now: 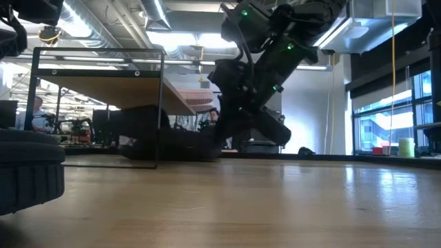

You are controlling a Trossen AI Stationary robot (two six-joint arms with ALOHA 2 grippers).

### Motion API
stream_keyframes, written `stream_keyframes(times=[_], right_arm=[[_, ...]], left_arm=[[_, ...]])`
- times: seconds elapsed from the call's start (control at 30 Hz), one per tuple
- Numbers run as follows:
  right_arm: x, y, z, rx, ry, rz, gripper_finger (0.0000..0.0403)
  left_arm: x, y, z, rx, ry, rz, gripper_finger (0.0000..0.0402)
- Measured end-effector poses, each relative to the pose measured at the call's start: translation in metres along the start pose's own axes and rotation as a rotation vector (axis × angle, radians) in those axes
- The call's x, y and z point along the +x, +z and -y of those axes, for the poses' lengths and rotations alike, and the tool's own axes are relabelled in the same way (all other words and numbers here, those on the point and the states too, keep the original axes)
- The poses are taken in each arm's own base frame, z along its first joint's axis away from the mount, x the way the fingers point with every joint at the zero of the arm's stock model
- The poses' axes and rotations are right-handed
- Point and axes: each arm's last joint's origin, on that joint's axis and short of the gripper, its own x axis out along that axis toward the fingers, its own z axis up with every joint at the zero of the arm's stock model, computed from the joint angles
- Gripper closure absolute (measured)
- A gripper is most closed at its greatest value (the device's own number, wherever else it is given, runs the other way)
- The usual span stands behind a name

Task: Pick and place slides into the shelf
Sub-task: Put the top black slide under the shelf

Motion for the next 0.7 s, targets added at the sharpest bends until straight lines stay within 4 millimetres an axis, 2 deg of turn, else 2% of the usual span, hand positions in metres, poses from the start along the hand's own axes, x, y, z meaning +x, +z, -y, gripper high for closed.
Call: stream_keyframes(times=[0.13,0.43,0.7], right_arm=[[0.004,-0.003,0.008,0.005,-0.029,0.036,0.0381],[0.037,-0.017,0.005,-0.025,-0.055,0.029,0.0381],[0.048,-0.021,0.011,0.014,-0.108,-0.012,0.0381]], left_arm=[[0.0,0.0,0.0,0.0,0.0,0.0,0.0185],[0.0,0.0,0.0,0.001,0.0,-0.001,0.0185],[0.0,0.0,0.0,0.001,0.0,-0.001,0.0185]])
